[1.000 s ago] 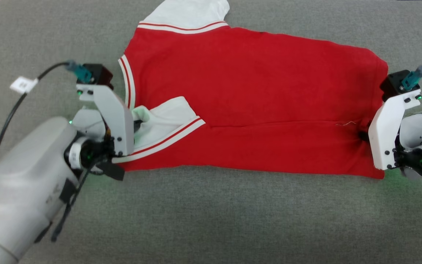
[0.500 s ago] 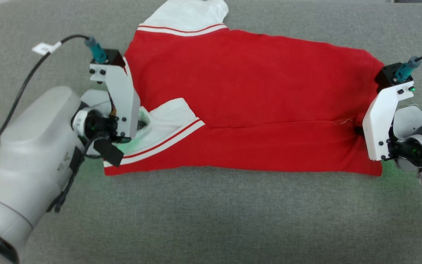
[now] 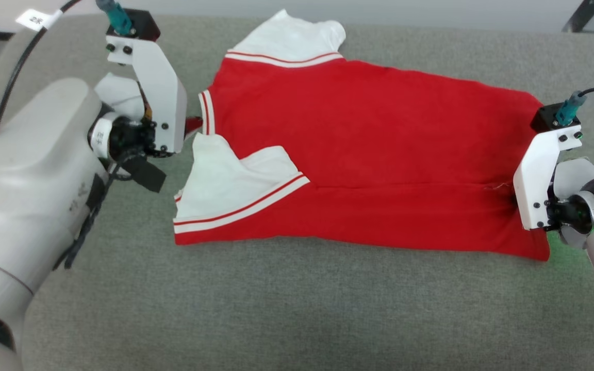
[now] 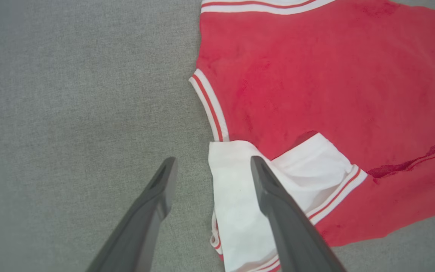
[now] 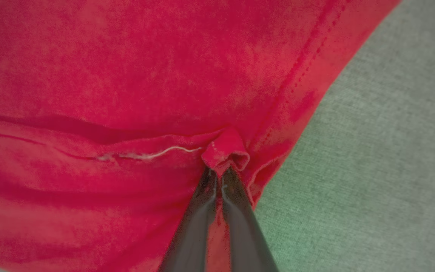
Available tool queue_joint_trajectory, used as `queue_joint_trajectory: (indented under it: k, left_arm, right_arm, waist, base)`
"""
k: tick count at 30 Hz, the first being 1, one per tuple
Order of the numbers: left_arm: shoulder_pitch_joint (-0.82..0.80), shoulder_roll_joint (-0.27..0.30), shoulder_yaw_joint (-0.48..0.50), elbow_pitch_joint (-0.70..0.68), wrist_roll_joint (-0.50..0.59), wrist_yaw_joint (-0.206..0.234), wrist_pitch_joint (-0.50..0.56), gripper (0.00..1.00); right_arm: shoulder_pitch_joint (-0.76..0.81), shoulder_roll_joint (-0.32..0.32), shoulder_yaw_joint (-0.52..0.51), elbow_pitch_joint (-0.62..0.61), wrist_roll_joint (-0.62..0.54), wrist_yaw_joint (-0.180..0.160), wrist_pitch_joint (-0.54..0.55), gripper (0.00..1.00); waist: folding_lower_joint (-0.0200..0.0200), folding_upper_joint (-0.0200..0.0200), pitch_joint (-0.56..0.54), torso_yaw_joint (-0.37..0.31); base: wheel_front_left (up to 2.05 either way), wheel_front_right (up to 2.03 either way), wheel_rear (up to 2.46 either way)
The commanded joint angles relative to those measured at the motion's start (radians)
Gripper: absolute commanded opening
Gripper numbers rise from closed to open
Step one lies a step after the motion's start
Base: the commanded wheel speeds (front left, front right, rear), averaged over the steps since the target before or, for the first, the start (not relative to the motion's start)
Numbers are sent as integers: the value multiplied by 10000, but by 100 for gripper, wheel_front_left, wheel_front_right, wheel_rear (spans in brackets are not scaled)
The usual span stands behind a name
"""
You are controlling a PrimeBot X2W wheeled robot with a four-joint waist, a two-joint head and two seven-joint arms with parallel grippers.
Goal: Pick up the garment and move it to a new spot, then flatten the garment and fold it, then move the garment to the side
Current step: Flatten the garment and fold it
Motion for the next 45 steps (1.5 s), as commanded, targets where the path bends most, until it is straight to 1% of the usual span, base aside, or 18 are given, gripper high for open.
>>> queue_joint_trajectory:
  k: [1, 4, 7, 8, 12, 15, 20, 23, 27, 30, 35, 37, 39, 40, 42, 45]
  left_arm:
    - [245, 43, 11, -126, 24, -64, -166, 100]
    - [609, 114, 66, -414, -97, -147, -470, 100]
    - [1104, 273, 102, -873, -87, -241, -996, 100]
    - [1104, 273, 102, -873, -87, -241, -996, 100]
    - [2052, 614, 206, -1600, -107, -137, -1882, 100]
    - [2852, 931, 310, -2295, -128, 63, -2628, 100]
    - [4232, 1539, 463, -3584, -68, 566, -3971, 100]
    - [4967, 1871, 626, -4422, 22, 930, -4852, 100]
    - [5857, 2162, 890, -5336, 71, 1401, -6034, 100]
    - [6429, 2314, 1073, -5881, 43, 1784, -6712, 100]
    - [7106, 2630, 1339, -6582, -246, 2193, -7170, 100]
    - [7328, 2779, 1530, -6787, -450, 2300, -7282, 100]
    - [7377, 3016, 1627, -6932, -593, 2331, -7164, 100]
    - [7350, 3130, 1702, -6985, -723, 2341, -7050, 100]
    - [7199, 3260, 1836, -7027, -1094, 2219, -6627, 100]
    - [6831, 3575, 1731, -6883, -1508, 1952, -5495, 100]
  right_arm:
    - [477, 130, 141, 769, -192, -40, 9, 100]
    - [304, 201, 174, 909, -277, -31, -178, 100]
    - [306, 88, 185, 757, -243, -31, -553, 100]
    - [306, 88, 185, 757, -243, -31, -553, 100]
    - [660, -40, -48, 364, -121, -31, -1389, 100]
    - [1311, -117, -138, -220, 145, -31, -2032, 100]
    - [2601, -596, -255, -1944, 137, -31, -3794, 100]
    - [3391, -763, -610, -2989, -28, -31, -4949, 100]
    - [4460, -598, -1300, -4109, -426, -31, -6250, 100]
    - [5236, -446, -1852, -4902, -826, -31, -6816, 100]
    - [6313, 72, -2758, -6281, -1657, -31, -7436, 100]
    - [6661, 252, -3041, -6803, -1990, -31, -7649, 100]
    - [6954, 575, -3326, -7250, -2124, -31, -7773, 100]
    - [7069, 680, -3439, -7447, -2209, -31, -7816, 100]
    - [7252, 865, -3598, -7745, -2340, -31, -7765, 100]
    - [7336, 1084, -3755, -8057, -2430, -31, -7686, 100]
  waist:
    - [0, -1, -403, 172]
    - [0, -1, -845, 168]
    - [0, -1, -1381, 108]
    - [0, -1, -1381, 108]
    - [0, -1, -2177, -19]
    - [0, -1, -2711, -76]
    - [0, -1, -3234, -150]
    - [0, -1, -3329, -170]
    - [0, -1, -3378, -219]
    - [0, -1, -3365, -285]
    - [0, -1, -3170, -543]
    - [0, -1, -3071, -675]
    - [0, -1, -2905, -800]
    - [0, -1, -2801, -874]
    - [0, -1, -2591, -998]
    - [0, -1, -2284, -1199]
  base:
    - [0, 0, 0]
    - [0, 0, 0]
    - [0, 0, 0]
    - [0, 0, 0]
    - [0, 0, 0]
    - [0, 0, 0]
    - [0, 0, 0]
    - [0, 0, 0]
    - [0, 0, 0]
    - [0, 0, 0]
    - [0, 0, 0]
    - [0, 0, 0]
    - [0, 0, 0]
    - [0, 0, 0]
    - [0, 0, 0]
    - [0, 0, 0]
